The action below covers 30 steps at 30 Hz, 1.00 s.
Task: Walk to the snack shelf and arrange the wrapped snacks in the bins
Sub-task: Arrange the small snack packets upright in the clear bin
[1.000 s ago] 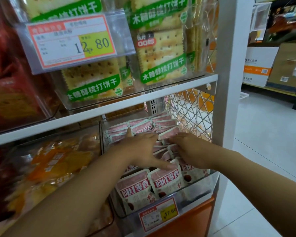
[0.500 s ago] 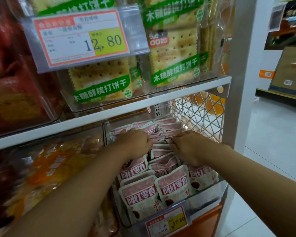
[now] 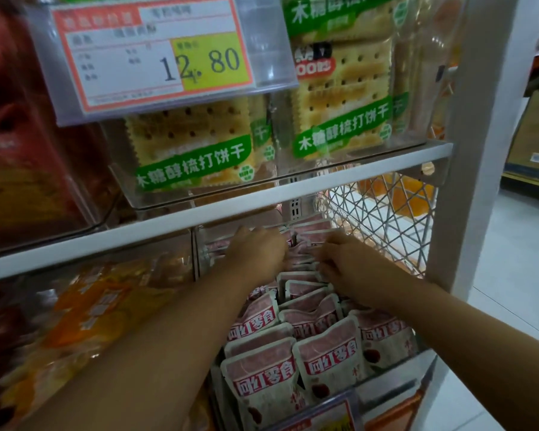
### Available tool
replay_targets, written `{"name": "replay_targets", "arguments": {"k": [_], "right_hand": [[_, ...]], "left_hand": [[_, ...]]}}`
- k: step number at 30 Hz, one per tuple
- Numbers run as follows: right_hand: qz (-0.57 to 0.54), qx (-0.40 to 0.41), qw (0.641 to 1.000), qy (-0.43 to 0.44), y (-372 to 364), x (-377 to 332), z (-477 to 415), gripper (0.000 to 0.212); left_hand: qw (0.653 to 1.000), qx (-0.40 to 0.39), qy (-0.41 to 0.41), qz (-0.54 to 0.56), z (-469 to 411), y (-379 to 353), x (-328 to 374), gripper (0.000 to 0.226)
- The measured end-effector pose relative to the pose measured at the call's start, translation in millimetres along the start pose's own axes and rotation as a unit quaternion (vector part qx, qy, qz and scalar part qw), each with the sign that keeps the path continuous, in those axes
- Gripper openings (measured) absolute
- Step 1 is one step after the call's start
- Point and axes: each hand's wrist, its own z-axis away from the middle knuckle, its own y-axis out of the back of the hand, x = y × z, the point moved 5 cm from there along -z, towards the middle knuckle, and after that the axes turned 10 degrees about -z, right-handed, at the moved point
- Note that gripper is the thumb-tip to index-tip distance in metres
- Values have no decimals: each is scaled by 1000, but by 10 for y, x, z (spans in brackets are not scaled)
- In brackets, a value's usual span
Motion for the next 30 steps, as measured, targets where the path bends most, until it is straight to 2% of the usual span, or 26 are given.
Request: {"name": "replay_targets", "arguments": {"k": [4, 7, 9, 13, 16, 18, 20, 22, 27, 30], "right_hand": [[91, -34, 995, 19, 32, -21, 10, 29], [128, -74, 988, 30, 19, -52, 22, 28], [118, -65, 991, 26, 11, -37, 30, 27], [5, 8, 1000, -9, 64, -1, 81, 29], [-33, -4, 999, -10, 64, 20, 84, 23], [-40, -22, 999, -7, 61, 15, 68, 21], [-40, -22, 999, -4, 64, -3, 60, 21], [-43, -20, 999, -5, 48, -17, 57, 23], [1, -44, 998, -35, -24, -46, -4, 33], [19, -53, 997, -48, -50, -94, -62, 31]], "left_hand": [[997, 57, 13, -53, -49, 51, 111, 21], [997, 62, 42, 30, -77, -37, 77, 20], [991, 58, 71, 93, -43, -50, -30, 15], [993, 18, 60, 103, 79, 35, -105, 15], [989, -29, 65, 129, 129, -5, -100, 15], [987, -36, 73, 139, 151, -23, -93, 11], [977, -15, 87, 195, 163, -5, -131, 4], [967, 6, 96, 236, 191, 22, -171, 9], [980, -99, 67, 161, 248, -98, -119, 6], [978, -106, 81, 163, 241, -127, -117, 11]]}}
